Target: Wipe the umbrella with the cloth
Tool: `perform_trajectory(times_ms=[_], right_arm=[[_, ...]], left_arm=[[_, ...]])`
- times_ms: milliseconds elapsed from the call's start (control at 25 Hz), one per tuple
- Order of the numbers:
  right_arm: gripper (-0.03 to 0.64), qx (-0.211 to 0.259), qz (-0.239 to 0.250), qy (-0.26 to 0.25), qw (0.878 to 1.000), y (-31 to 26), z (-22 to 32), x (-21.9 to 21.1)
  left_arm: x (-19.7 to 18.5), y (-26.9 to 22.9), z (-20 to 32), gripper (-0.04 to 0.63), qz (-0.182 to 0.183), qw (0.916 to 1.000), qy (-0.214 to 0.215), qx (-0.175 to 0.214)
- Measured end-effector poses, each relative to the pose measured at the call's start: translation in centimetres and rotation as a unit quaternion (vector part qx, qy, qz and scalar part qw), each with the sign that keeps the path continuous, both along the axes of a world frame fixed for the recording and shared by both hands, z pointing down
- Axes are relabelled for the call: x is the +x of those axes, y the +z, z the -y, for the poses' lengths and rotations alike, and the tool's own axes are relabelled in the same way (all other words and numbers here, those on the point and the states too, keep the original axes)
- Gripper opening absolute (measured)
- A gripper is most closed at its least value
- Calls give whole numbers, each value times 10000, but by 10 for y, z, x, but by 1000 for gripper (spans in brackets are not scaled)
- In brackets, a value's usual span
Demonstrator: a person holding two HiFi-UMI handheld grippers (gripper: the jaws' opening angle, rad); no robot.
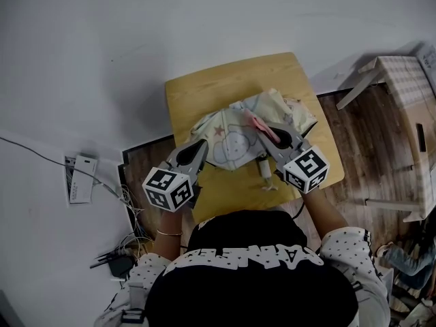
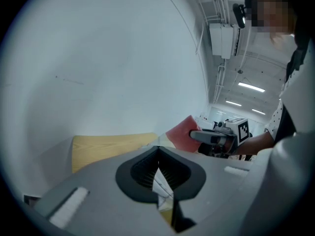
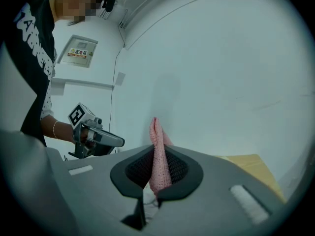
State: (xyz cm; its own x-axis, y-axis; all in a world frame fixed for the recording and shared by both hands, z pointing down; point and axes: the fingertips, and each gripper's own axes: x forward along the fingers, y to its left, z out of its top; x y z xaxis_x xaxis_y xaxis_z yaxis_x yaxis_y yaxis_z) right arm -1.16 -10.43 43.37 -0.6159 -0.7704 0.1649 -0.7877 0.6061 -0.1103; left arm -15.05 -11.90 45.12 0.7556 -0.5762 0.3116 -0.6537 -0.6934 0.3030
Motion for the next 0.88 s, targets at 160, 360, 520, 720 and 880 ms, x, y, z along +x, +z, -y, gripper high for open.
perform_trajectory(times_ms=[160,360,520,720,880], right_arm=[[29,20,41,-108,9999,-4,1,-3],[29,59,-59,-247,9997,-12,4,-3],[29,18,35,-299,9995,-13,5,1],[29,-49,33,-419,9991,-21,4,7],[29,-33,-12,-512,9987,-30,1,11]], left_arm=[[7,3,-2,2,44,10000,67,-17],[18,-1,-6,2,-31,9998,206,1],[20,-5,-5,2,-49,9997,241,40],[15,-11,-5,2,-72,9998,181,90],[18,-10,-7,2,-78,9998,183,78]])
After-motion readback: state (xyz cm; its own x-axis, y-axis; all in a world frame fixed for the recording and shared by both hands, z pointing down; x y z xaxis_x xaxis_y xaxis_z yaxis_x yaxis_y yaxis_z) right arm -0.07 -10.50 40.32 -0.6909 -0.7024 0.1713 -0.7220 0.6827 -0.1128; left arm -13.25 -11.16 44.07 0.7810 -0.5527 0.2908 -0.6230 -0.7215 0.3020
